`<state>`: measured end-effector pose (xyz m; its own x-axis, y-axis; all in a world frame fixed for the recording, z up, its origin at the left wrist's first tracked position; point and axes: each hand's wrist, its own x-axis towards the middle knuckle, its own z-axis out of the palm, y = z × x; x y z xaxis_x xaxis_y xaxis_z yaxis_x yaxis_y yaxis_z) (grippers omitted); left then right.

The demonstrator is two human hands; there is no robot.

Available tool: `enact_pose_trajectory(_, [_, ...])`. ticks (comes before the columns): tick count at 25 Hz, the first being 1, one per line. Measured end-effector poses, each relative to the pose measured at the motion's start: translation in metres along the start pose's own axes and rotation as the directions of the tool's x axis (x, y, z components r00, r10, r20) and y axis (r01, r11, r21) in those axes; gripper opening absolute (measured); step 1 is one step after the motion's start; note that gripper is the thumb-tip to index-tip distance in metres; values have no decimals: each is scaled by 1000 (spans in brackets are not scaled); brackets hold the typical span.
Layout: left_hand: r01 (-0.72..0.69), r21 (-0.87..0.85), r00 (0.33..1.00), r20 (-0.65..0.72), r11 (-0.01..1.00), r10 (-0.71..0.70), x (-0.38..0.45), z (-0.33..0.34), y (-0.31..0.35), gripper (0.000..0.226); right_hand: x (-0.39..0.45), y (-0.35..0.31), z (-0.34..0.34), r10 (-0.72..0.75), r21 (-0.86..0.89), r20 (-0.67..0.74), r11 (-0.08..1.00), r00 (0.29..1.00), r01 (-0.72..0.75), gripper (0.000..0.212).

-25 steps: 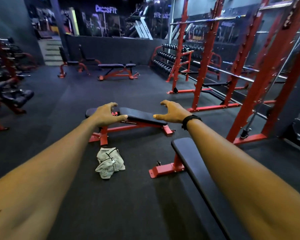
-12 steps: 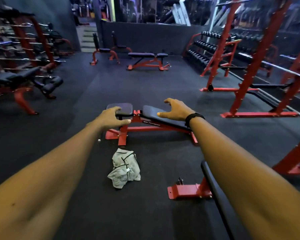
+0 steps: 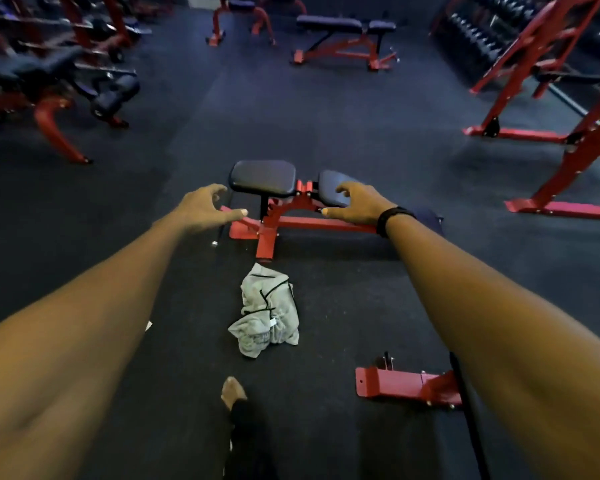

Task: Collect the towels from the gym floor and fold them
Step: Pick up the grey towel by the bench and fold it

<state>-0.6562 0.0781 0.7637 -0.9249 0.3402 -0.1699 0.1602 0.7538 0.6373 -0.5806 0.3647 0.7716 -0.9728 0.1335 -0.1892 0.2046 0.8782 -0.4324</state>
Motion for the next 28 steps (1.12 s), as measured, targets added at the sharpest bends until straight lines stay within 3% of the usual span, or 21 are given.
enact_pose_trajectory(10, [141, 51, 953, 262, 989, -150, 264, 60, -147, 75, 273, 27, 173, 197, -59, 270, 980, 942, -188, 65])
enact_pose_trajectory(15, [179, 103, 902, 380, 978, -205, 366, 162, -241, 78, 371, 85, 326, 224, -70, 418, 974, 880, -215, 55])
enact_pose_trajectory(23, [307, 135, 812, 478, 942, -334, 420, 377, -418, 77, 440, 210, 591, 233, -72, 574, 969, 785, -234, 52])
enact_pose_trajectory(28, [349, 103, 782, 515, 931, -350, 411, 455, -485, 65, 435, 248, 716, 202, -112, 623, 979, 756, -169, 38])
